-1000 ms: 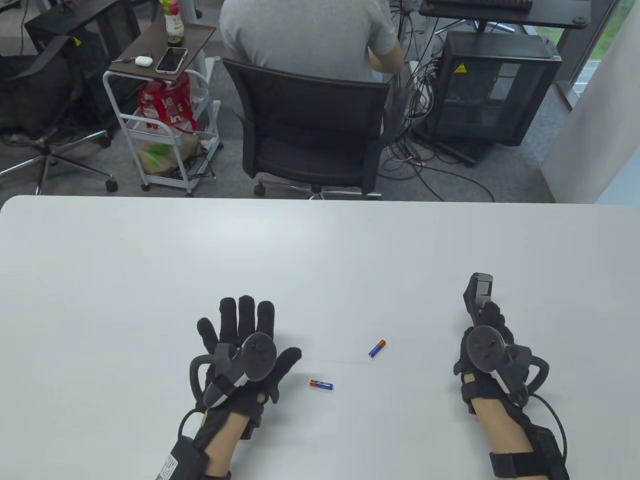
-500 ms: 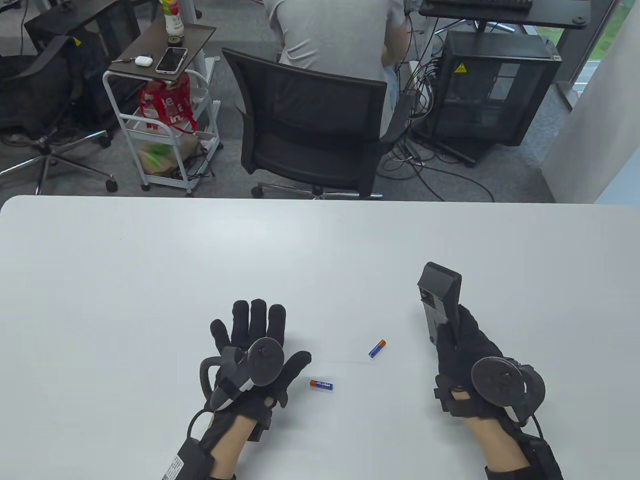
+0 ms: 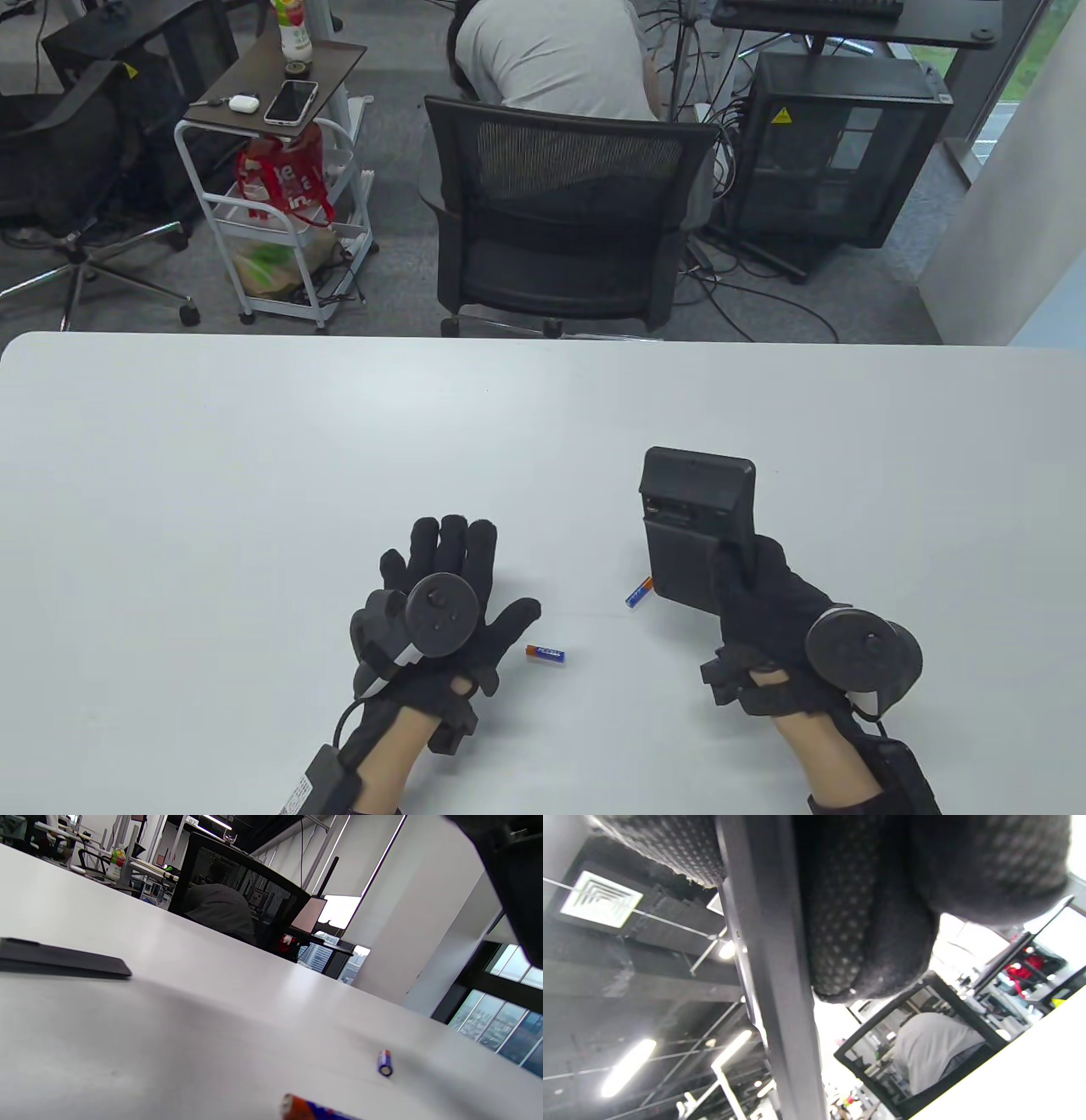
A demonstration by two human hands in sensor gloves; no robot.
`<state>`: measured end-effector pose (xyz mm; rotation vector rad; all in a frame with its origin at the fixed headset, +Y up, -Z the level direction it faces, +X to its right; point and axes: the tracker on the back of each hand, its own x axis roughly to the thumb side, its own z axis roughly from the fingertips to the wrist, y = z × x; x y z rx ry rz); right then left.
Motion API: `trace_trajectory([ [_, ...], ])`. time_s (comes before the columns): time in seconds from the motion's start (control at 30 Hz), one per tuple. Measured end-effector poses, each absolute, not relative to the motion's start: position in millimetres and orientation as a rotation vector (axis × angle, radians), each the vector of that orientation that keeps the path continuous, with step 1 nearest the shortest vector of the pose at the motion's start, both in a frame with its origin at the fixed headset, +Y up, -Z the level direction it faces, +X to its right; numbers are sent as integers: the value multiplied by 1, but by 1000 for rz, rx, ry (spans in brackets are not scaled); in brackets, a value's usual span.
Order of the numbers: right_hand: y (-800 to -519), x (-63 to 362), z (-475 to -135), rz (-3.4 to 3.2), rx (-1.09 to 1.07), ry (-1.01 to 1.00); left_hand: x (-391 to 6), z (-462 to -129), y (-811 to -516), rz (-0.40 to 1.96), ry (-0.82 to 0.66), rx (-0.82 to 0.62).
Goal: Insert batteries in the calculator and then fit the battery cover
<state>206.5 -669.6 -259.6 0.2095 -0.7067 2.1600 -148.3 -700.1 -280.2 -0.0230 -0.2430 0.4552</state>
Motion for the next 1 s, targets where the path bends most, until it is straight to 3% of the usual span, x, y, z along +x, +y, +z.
trace_trajectory([
  [0.27,-654,175,-269,2067,252,-696,-151,-280,-699,714,-276,-17],
  [0.7,-678,160,-268,1887,244,-559,-140,-282,-702,1089,-415,-107],
  [1.0,-683,139,-264,1910,310,-517,-131,-281,-704,1186,-489,-181],
])
